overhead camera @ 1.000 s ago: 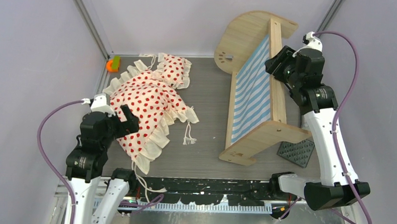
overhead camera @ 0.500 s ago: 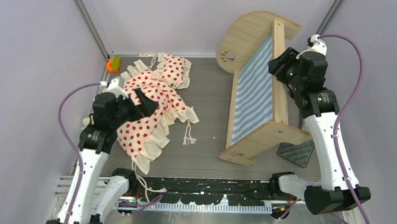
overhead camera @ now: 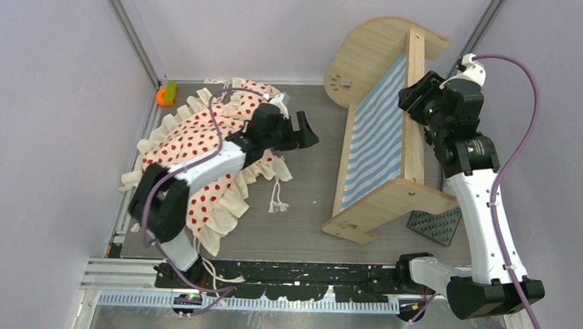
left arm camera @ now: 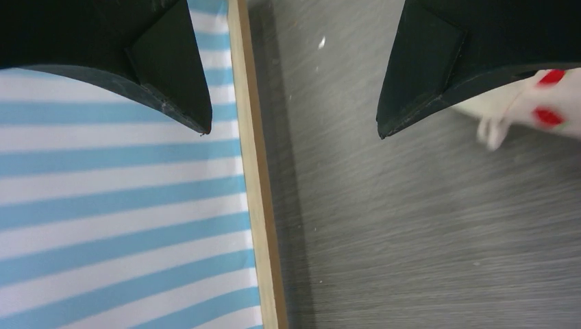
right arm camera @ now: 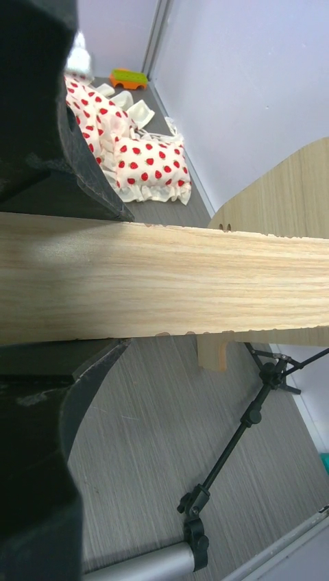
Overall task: Set up the pet bed
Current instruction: Adjust the bed frame at the center of the board.
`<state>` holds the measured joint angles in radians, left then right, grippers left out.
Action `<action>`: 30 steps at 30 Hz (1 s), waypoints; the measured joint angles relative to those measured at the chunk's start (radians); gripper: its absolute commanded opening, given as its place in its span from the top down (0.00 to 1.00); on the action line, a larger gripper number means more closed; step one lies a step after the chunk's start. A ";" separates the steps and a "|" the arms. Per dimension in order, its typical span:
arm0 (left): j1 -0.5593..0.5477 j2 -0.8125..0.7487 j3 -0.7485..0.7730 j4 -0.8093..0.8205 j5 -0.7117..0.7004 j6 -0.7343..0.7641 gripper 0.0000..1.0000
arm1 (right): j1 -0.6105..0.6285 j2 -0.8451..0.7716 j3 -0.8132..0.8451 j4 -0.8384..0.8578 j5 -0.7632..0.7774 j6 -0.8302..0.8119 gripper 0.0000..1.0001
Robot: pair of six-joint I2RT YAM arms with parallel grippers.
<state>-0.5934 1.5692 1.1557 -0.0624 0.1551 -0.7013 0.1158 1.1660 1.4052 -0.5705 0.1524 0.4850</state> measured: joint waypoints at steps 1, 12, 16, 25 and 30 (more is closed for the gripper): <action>-0.002 0.063 0.022 0.042 0.009 -0.012 0.09 | 0.000 -0.001 -0.002 0.002 0.000 0.000 0.95; -0.069 0.526 0.244 0.327 0.086 -0.138 0.13 | -0.002 -0.008 -0.013 0.015 0.002 0.004 0.95; -0.097 0.603 0.266 0.423 0.112 -0.198 0.19 | -0.002 -0.010 -0.014 0.016 0.002 0.003 0.95; -0.131 0.724 0.322 0.524 0.143 -0.304 0.47 | -0.002 -0.014 -0.016 0.016 0.003 0.003 0.95; -0.131 0.739 0.323 0.563 0.153 -0.342 0.69 | -0.002 -0.014 -0.017 0.018 0.003 0.003 0.95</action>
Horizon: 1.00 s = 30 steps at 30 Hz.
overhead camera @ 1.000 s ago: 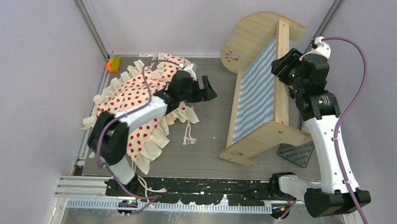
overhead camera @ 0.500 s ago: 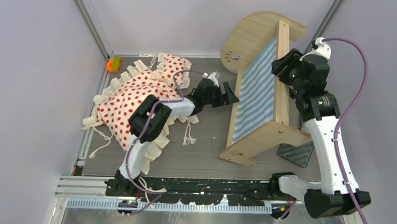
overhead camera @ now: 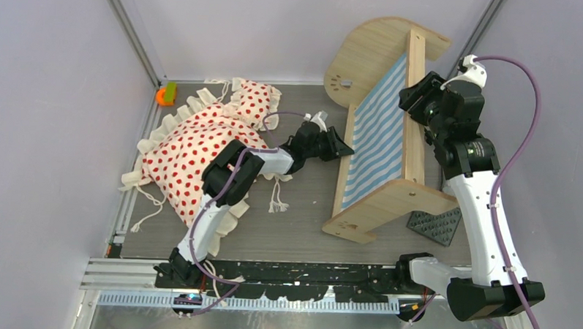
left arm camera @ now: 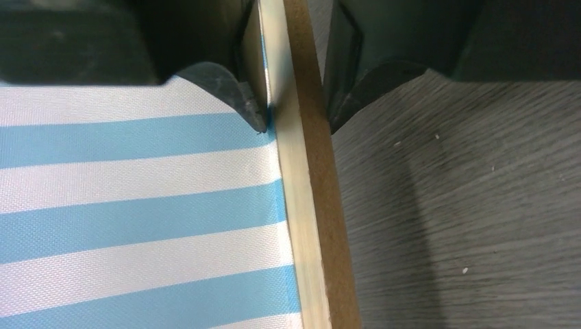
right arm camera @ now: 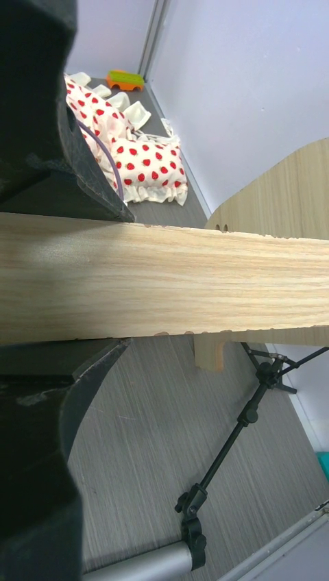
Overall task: Set up the pet bed
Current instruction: Adjust the bed frame at the center of the board.
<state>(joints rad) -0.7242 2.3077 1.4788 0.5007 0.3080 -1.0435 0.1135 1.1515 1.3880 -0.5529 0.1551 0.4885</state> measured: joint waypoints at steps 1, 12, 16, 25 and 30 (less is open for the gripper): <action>0.000 0.002 0.000 0.010 0.002 -0.004 0.73 | 0.000 0.000 0.000 0.000 0.000 0.000 0.95; 0.007 0.011 0.000 0.025 0.024 -0.042 1.00 | -0.004 -0.002 -0.003 0.003 0.005 -0.001 0.96; 0.014 -0.013 0.000 -0.025 0.025 0.002 1.00 | -0.004 -0.006 -0.003 -0.001 0.003 0.000 0.96; 0.042 -0.145 0.089 -0.467 -0.048 0.280 1.00 | -0.013 -0.029 -0.037 -0.027 0.011 0.019 0.96; 0.079 -0.211 0.116 -0.634 -0.140 0.410 1.00 | -0.026 -0.043 -0.115 -0.011 0.013 0.057 0.96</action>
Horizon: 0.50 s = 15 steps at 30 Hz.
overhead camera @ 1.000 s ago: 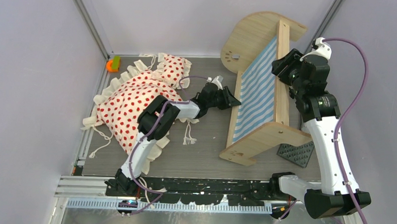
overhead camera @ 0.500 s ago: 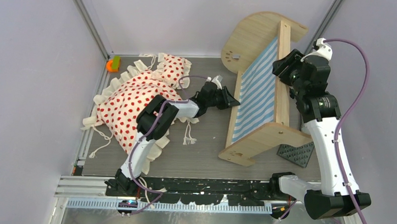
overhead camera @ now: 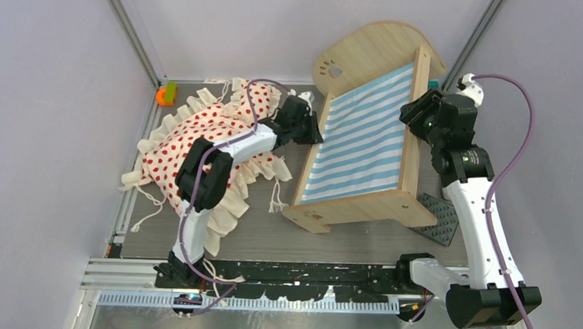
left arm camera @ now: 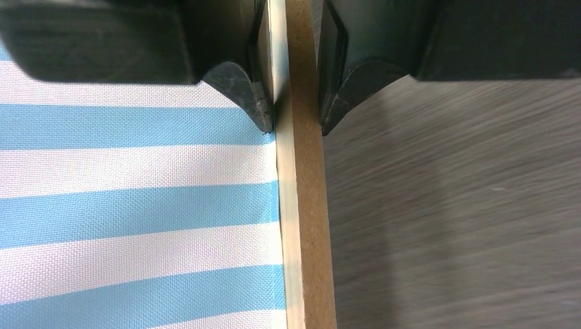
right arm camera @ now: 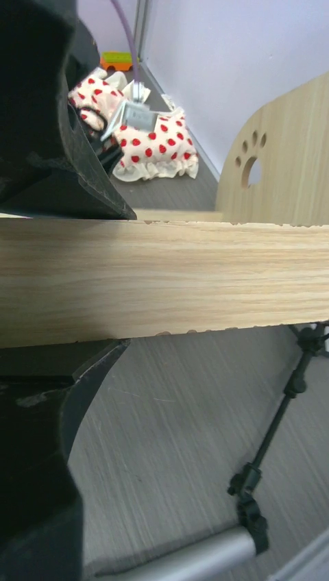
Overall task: Set up the pet bed
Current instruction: Adjust the bed frame at the center of the board.
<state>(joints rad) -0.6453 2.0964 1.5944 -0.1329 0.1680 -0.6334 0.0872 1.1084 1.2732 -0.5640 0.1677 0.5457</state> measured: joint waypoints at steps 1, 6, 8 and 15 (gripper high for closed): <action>0.009 -0.013 -0.002 -0.021 -0.018 0.020 1.00 | 0.000 -0.004 -0.021 0.006 -0.005 0.010 0.97; 0.072 -0.102 -0.066 -0.059 -0.076 0.088 1.00 | -0.002 -0.010 -0.145 0.037 -0.048 0.029 1.00; 0.098 -0.143 -0.104 -0.060 -0.095 0.104 1.00 | -0.002 -0.002 -0.204 0.031 -0.061 0.026 0.99; 0.115 -0.219 -0.180 -0.072 -0.108 0.179 1.00 | 0.002 0.113 -0.476 -0.010 -0.093 0.067 0.99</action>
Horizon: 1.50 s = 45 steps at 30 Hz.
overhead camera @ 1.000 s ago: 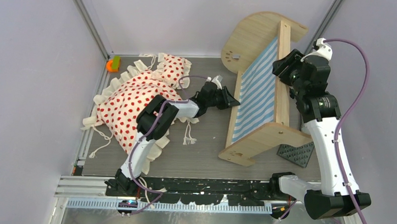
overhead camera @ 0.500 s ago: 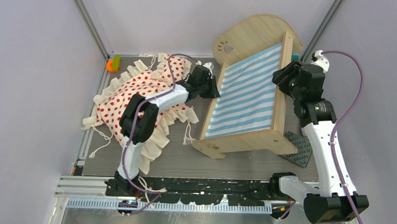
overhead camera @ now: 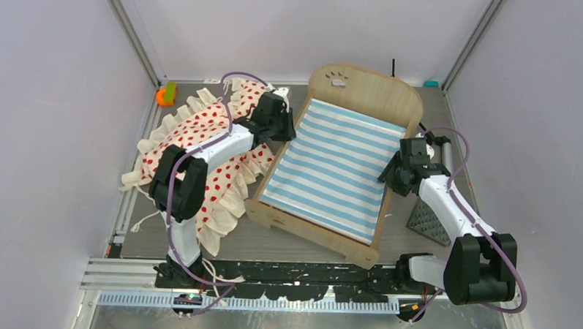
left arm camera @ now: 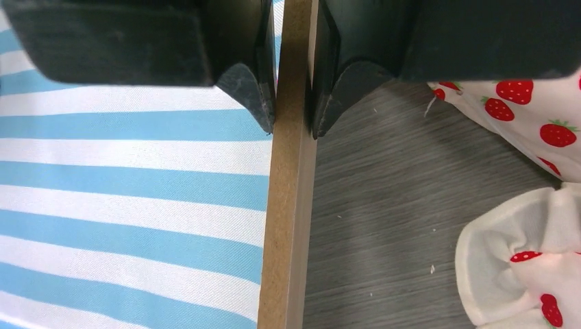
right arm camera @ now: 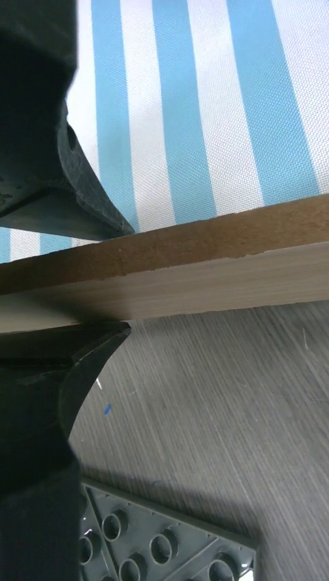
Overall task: Set up the pet bed
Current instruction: Adjust the bed frame at the center of the board, then pick up the mattress at the center of the board.
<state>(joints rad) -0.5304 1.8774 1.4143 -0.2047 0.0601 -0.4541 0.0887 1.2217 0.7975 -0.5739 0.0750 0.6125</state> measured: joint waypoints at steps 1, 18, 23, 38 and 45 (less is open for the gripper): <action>-0.003 0.000 -0.003 0.011 -0.002 0.008 1.00 | 0.001 0.000 -0.015 0.006 -0.003 0.012 1.00; 0.008 0.101 0.170 -0.102 0.011 0.072 1.00 | -0.006 0.048 -0.009 0.070 0.002 0.027 0.79; 0.024 0.193 0.305 -0.137 0.012 0.092 1.00 | -0.006 0.124 0.090 0.026 0.002 0.025 0.85; 0.032 0.208 0.347 -0.185 0.015 0.113 0.68 | 0.011 0.179 0.304 -0.052 0.076 -0.044 0.30; 0.027 0.006 0.330 -0.327 -0.053 0.126 0.34 | 0.013 0.040 0.331 -0.109 0.163 -0.069 0.28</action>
<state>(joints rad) -0.5034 1.8839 1.7447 -0.5320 0.0074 -0.3279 0.1020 1.2617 1.1286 -0.6827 0.2382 0.5434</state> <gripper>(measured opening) 0.519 0.699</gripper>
